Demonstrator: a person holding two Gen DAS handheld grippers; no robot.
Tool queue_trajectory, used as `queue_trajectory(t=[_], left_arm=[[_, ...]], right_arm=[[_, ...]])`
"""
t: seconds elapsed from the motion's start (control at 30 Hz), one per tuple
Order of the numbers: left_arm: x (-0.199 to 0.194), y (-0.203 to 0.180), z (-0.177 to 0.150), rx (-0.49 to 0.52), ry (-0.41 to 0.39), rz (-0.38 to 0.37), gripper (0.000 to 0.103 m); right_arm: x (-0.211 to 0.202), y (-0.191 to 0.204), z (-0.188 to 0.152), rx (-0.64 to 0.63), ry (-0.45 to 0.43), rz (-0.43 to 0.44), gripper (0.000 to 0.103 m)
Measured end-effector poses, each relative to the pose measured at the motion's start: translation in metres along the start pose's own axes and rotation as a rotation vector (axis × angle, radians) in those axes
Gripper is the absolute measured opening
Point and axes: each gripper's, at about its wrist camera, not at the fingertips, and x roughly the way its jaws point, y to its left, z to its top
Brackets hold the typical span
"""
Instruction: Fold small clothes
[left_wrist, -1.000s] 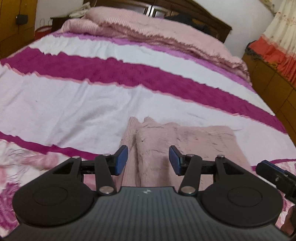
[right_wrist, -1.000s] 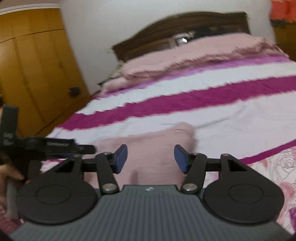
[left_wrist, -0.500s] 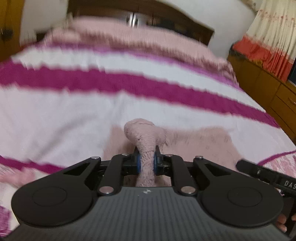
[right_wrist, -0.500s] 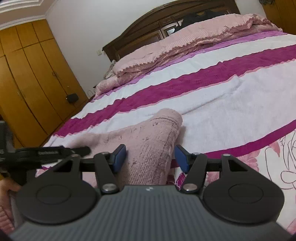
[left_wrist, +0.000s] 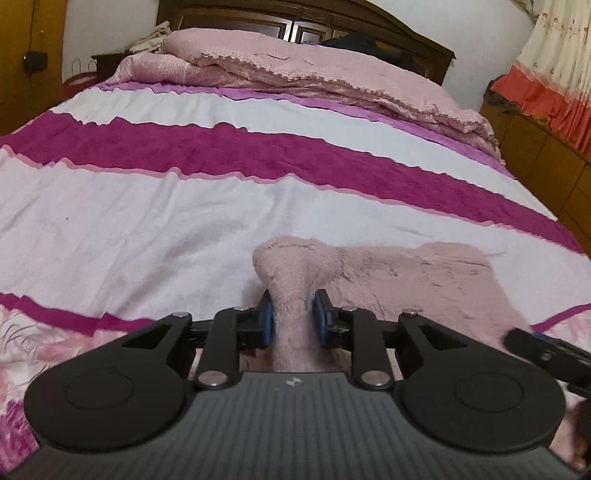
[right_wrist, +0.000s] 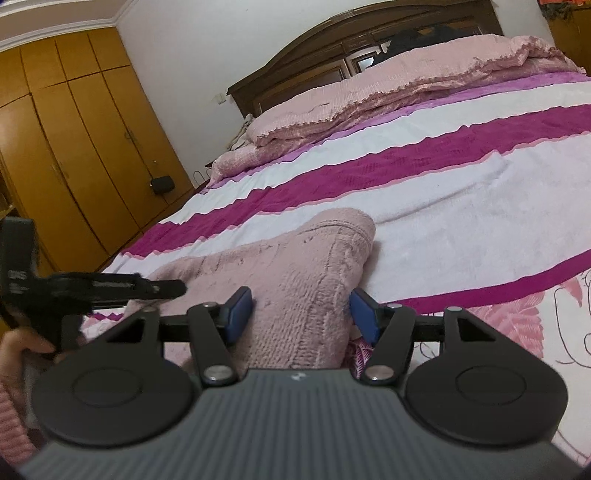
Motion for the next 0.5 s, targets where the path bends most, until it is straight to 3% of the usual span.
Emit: queue_trajectory(t=[0.2, 0.37, 0.43, 0.5], left_arm=[[-0.056, 0.000, -0.020, -0.041, 0.029, -0.056, 0.035], [-0.075, -0.001, -0.045, -0.109, 0.098, -0.100, 0.052], [-0.077, -0.004, -0.056, -0.123, 0.116, -0.113, 0.053], [-0.082, -0.011, -0.063, -0.074, 0.088, -0.098, 0.044]], right_arm=[[-0.002, 0.003, 0.003, -0.008, 0.006, -0.009, 0.063], [-0.005, 0.005, 0.007, -0.010, 0.013, -0.021, 0.063], [-0.006, 0.005, 0.008, -0.007, 0.015, -0.029, 0.063], [-0.006, 0.004, 0.008, 0.000, 0.016, -0.031, 0.063]])
